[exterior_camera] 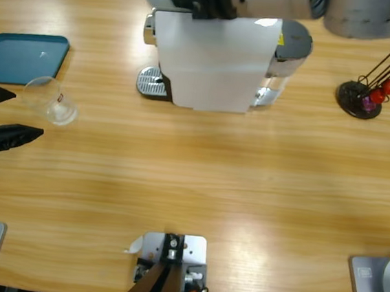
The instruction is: Pour coffee
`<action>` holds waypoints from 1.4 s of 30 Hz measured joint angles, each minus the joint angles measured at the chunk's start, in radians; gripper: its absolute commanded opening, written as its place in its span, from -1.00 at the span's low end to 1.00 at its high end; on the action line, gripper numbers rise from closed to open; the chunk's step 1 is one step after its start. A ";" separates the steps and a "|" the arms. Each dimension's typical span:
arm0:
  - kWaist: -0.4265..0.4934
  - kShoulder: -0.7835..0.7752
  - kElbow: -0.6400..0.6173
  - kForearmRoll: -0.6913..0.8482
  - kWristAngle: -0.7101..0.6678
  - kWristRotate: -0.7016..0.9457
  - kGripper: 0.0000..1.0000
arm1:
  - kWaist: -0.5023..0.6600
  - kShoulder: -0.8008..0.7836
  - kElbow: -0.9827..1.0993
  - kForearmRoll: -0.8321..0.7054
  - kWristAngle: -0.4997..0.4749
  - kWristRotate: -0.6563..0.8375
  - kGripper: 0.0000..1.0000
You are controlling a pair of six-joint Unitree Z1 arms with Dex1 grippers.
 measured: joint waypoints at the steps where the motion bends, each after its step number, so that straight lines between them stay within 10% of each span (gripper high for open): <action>1: 0.000 -0.001 0.000 0.001 0.000 0.000 0.98 | 0.002 0.001 0.000 -0.006 0.003 0.000 -1.00; 5: -0.001 -0.001 0.000 0.004 0.002 -0.001 0.99 | 0.006 0.004 0.000 -0.011 0.022 0.000 -1.00; 6: -0.001 -0.001 0.000 0.004 0.003 -0.002 0.99 | 0.007 0.004 0.001 -0.011 0.025 0.000 -0.70; 7: -0.001 -0.001 0.000 0.004 0.005 -0.003 0.99 | 0.007 0.004 0.001 -0.011 0.025 0.000 0.49; 8: -0.001 -0.001 0.000 0.005 0.009 -0.006 0.99 | 0.008 0.004 0.001 -0.011 0.025 -0.001 0.88; 18: 0.000 -0.016 -0.001 0.008 0.065 -0.017 0.99 | 0.008 -0.117 -0.072 0.160 0.023 -0.278 1.00; 42: 0.166 0.270 -0.012 -0.028 0.329 -0.139 0.99 | 0.034 -0.292 -0.058 0.453 -0.024 -0.297 1.00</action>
